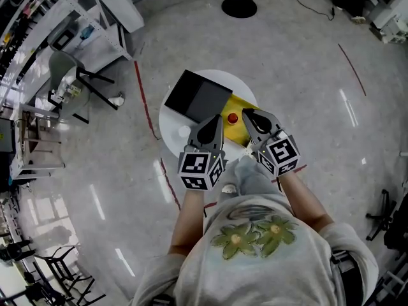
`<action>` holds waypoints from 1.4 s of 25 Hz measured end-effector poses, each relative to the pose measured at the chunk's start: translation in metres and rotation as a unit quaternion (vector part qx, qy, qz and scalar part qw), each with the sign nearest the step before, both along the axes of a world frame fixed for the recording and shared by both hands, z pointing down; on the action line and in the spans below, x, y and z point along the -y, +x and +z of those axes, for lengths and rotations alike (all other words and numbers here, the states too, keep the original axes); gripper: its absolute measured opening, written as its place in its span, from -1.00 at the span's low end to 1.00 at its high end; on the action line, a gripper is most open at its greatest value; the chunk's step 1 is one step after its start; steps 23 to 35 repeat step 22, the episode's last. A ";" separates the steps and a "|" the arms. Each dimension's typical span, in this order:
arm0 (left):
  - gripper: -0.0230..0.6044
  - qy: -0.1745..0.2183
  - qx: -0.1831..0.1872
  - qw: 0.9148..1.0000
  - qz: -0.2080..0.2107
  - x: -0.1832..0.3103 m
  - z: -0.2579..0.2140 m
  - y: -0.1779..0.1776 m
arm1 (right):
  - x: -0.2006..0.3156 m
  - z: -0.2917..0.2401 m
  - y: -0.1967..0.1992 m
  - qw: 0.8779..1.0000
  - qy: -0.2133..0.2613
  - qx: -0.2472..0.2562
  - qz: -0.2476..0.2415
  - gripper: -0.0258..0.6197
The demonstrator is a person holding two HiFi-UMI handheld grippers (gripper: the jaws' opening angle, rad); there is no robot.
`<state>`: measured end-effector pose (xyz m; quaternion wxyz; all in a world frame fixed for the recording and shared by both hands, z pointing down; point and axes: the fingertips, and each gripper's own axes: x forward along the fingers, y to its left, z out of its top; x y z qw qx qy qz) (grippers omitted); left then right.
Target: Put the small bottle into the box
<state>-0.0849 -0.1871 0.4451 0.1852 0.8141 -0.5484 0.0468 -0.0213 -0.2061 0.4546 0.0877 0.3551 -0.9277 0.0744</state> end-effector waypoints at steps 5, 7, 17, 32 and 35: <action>-0.93 0.008 0.013 1.000 0.008 -0.010 -0.007 0.005 | -0.010 -0.008 0.006 1.000 0.005 0.001 0.006 -0.93; -0.93 0.010 0.014 1.000 0.010 -0.012 -0.010 0.007 | -0.013 -0.011 0.008 1.000 0.006 0.002 0.008 -0.93; -0.93 0.015 0.027 0.999 0.014 -0.020 -0.011 0.009 | -0.021 -0.011 0.011 1.000 0.007 0.002 0.014 -0.93; -0.93 0.013 0.026 1.000 0.012 -0.023 -0.006 0.010 | -0.025 -0.007 0.012 1.000 0.005 0.002 0.014 -0.93; -0.93 0.013 0.026 1.000 0.012 -0.023 -0.006 0.010 | -0.025 -0.007 0.012 1.000 0.005 0.002 0.014 -0.93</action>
